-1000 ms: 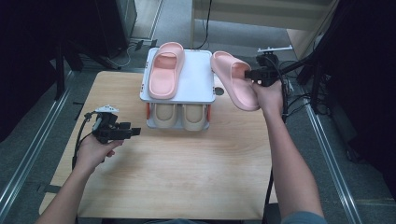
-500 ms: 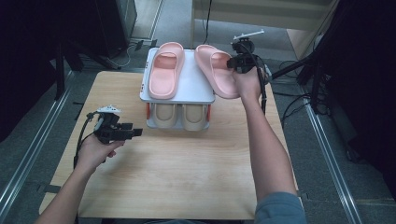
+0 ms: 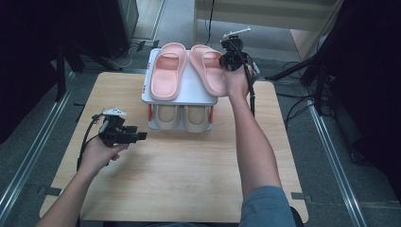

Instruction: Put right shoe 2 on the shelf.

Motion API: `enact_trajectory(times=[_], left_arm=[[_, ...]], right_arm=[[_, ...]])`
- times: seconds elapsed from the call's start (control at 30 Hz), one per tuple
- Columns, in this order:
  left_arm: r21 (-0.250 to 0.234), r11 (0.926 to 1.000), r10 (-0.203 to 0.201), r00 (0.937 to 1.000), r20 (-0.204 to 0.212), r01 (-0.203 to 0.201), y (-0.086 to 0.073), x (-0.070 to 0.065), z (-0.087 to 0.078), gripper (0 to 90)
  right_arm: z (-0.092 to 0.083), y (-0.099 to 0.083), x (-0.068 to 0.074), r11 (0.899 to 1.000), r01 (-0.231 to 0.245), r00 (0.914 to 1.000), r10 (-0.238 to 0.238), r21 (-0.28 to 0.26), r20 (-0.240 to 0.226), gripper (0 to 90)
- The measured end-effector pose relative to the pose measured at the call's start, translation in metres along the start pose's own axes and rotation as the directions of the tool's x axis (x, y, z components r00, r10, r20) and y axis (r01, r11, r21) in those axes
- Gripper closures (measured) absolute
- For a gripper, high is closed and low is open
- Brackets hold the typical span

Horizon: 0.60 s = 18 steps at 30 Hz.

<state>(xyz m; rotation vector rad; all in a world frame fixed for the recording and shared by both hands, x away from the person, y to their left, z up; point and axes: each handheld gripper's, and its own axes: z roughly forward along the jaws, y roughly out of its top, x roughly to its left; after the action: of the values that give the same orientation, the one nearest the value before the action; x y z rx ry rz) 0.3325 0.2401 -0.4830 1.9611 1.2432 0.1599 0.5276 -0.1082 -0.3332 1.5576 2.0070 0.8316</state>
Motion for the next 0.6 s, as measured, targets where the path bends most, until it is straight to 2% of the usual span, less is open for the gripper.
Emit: enact_trajectory(times=[0.13,0.27,0.4,0.6], left_arm=[[0.004,1.0000,-0.004,1.0000,0.003,0.004,0.000,0.001,0.000,40.6],[-0.001,1.0000,-0.008,1.0000,-0.001,0.008,0.000,0.002,0.000,40.5],[-0.001,1.0000,-0.008,0.9999,-0.007,0.008,0.000,0.003,-0.001,40.5],[0.005,0.9999,-0.010,0.9999,-0.006,0.010,0.000,0.002,0.000,40.5]], right_arm=[[0.003,0.004,0.007,1.000,-0.009,0.9999,0.009,0.003,0.009,80.5],[0.004,0.004,0.014,1.000,0.008,1.0000,-0.008,0.007,0.002,77.6],[0.003,0.001,0.019,1.000,0.021,0.9992,-0.020,0.014,-0.035,75.3],[-0.003,-0.003,0.025,0.999,0.037,0.9958,-0.037,-0.007,-0.084,72.9]])
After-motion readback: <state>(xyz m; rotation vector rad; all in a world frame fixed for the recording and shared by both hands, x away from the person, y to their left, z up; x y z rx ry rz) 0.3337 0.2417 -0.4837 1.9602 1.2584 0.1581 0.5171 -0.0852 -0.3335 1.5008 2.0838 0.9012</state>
